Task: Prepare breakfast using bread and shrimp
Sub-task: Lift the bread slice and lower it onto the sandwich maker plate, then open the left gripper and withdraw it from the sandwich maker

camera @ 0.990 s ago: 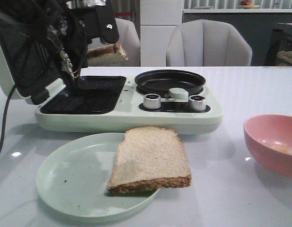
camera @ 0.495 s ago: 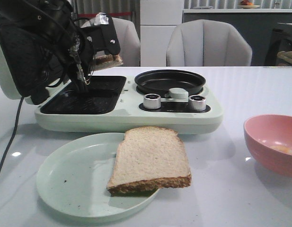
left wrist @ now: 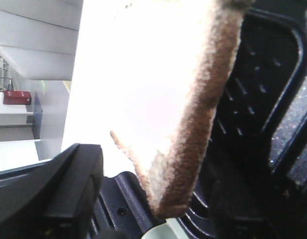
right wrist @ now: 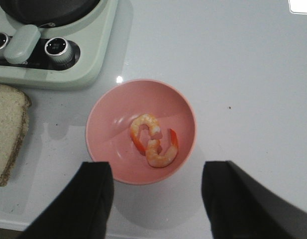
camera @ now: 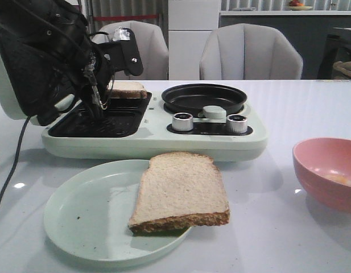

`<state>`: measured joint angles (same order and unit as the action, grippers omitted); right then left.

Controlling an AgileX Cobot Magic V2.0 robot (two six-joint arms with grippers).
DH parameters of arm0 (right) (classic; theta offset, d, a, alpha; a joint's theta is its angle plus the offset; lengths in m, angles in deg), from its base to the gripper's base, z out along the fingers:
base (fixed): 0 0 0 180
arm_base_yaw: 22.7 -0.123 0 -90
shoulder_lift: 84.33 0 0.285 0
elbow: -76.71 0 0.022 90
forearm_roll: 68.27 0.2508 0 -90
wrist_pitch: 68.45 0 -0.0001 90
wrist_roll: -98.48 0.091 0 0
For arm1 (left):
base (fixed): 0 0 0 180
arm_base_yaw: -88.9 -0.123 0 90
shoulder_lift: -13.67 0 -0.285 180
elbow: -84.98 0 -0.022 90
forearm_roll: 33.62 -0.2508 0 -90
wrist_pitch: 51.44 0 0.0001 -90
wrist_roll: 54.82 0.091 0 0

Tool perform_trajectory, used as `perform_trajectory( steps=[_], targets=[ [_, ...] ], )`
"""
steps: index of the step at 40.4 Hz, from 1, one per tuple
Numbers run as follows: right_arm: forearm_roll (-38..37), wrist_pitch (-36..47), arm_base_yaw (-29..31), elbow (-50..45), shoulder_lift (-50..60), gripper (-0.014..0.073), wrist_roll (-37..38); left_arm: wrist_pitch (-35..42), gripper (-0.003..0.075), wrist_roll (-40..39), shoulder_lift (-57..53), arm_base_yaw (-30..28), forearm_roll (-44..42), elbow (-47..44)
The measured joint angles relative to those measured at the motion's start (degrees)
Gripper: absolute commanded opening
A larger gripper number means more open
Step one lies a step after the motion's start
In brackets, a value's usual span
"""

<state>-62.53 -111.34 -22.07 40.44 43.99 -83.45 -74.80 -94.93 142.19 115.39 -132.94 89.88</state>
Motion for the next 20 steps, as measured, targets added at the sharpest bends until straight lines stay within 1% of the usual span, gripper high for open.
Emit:
perform_trajectory(
  steps=[9,15,20],
  targets=[
    [0.0,0.0,0.0,0.0,0.0,0.0507,0.0,-0.1,0.0498,0.0,-3.18,0.0,-0.12,-3.2],
    [0.0,0.0,0.0,0.0,0.0,0.0507,0.0,0.01,0.0498,0.0,-10.3,0.5,-0.12,-9.72],
    [0.0,0.0,0.0,0.0,0.0,0.0507,0.0,-2.35,0.0498,0.0,-16.88,3.05,1.7,-15.84]
  ],
)
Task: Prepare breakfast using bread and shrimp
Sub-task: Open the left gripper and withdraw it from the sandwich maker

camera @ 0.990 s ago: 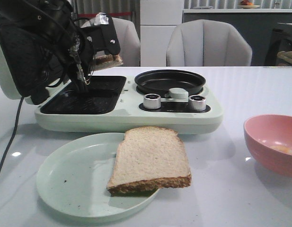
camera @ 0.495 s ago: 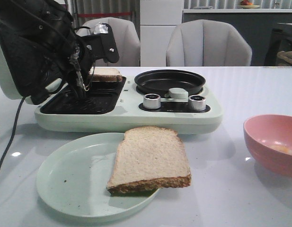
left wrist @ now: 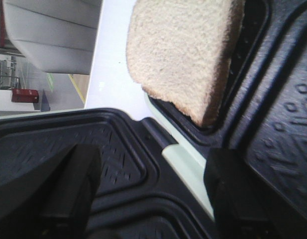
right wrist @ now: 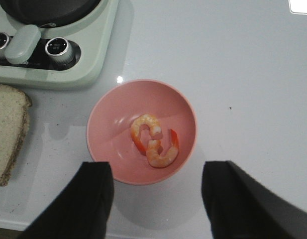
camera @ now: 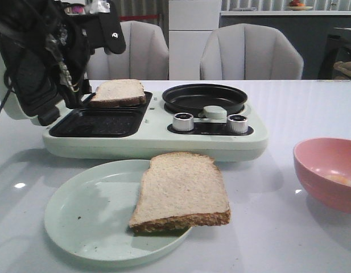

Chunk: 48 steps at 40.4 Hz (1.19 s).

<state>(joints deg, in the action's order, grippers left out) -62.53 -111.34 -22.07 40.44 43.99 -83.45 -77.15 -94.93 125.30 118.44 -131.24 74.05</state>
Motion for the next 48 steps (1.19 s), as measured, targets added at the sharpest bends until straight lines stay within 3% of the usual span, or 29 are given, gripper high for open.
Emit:
perform_trajectory(
  steps=[6,14,19,29,38,48],
  targets=[
    [0.0,0.0,0.0,0.0,0.0,0.0507,0.0,-2.94,0.0498,1.57,-8.19,5.25,13.65,-4.06],
    [0.0,0.0,0.0,0.0,0.0,0.0507,0.0,-15.35,0.0498,17.83,-18.97,11.86,44.23,-4.96],
    [0.0,0.0,0.0,0.0,0.0,0.0507,0.0,-22.24,0.0498,24.25,-25.57,12.49,58.77,-5.78],
    [0.0,0.0,0.0,0.0,0.0,0.0507,0.0,-25.86,0.0498,32.85,-40.78,12.49,80.24,-11.08],
    [0.11,0.0,0.0,0.0,0.0,0.0507,0.0,-26.6,0.0497,40.85,-51.95,12.49,95.87,-16.75],
    [7.86,-0.75,-0.1,0.0,-0.98,0.0507,0.0,-27.38,0.0497,41.94,-59.29,12.49,98.17,-20.91]
  ],
)
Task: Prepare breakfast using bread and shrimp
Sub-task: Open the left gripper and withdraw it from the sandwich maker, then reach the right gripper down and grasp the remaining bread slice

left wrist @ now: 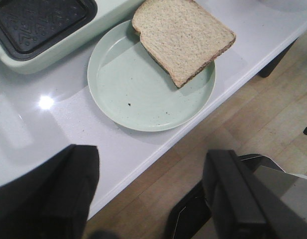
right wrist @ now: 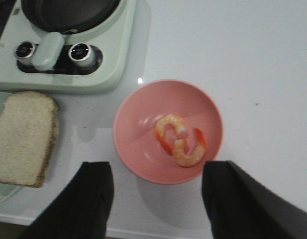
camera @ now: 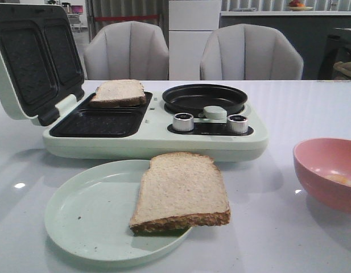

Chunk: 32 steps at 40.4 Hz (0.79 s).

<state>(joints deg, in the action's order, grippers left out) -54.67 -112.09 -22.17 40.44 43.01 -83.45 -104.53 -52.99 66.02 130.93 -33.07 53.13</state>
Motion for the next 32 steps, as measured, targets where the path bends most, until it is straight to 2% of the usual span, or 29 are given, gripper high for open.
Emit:
perform_trajectory(
  steps=[6,13,23,32],
  targets=[
    [8.25,-2.92,-1.59,0.0,-4.18,0.0507,-3.78,-0.21,0.0497,0.0,-0.82,0.0,0.0,-0.41],
    [16.25,-3.6,-7.82,0.0,-12.38,0.0507,-9.2,-0.21,0.0497,0.03,-0.82,0.0,0.0,-0.41],
    [21.51,2.91,-20.5,0.0,-26.4,0.0507,-10.2,0.13,0.0497,0.03,-0.82,0.0,0.0,-0.41],
    [26.22,5.72,-23.25,3.63,-37.96,0.0505,-10.2,0.3,0.0497,0.03,-0.82,0.0,0.0,-0.41]
  ],
)
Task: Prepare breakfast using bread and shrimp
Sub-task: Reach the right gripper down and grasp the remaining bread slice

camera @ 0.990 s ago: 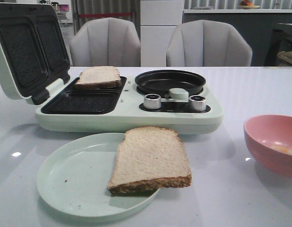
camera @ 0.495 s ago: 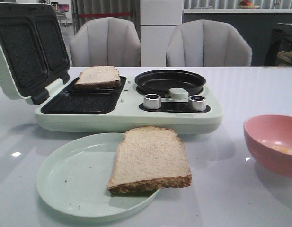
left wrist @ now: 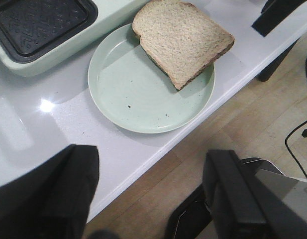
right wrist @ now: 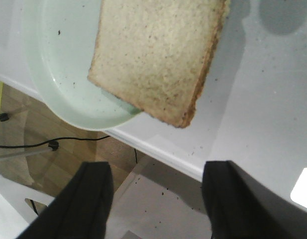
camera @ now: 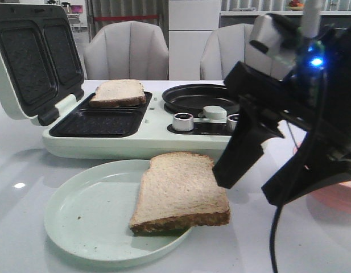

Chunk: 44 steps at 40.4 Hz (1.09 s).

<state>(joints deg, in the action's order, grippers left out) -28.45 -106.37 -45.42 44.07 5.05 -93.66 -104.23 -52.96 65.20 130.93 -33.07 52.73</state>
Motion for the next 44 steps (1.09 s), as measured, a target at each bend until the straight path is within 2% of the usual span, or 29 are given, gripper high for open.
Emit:
perform_trajectory(
  steps=[17,36,39,44],
  targets=[
    [0.41,0.77,0.0,11.12,-14.34,0.0505,0.0,0.09,0.0497,0.0,0.0,0.0,0.0,0.0],
    [-2.54,3.61,0.0,13.3,-19.77,0.0503,-0.03,0.09,0.0497,0.0,0.0,0.0,0.0,0.0],
    [-2.54,3.61,0.0,13.3,-19.8,0.0461,-0.03,0.09,0.0497,0.0,0.0,0.0,0.0,0.0],
    [-2.54,3.48,0.0,13.3,-19.89,0.0314,-0.03,0.09,0.0497,0.0,0.0,0.0,-0.55,0.0]
  ],
)
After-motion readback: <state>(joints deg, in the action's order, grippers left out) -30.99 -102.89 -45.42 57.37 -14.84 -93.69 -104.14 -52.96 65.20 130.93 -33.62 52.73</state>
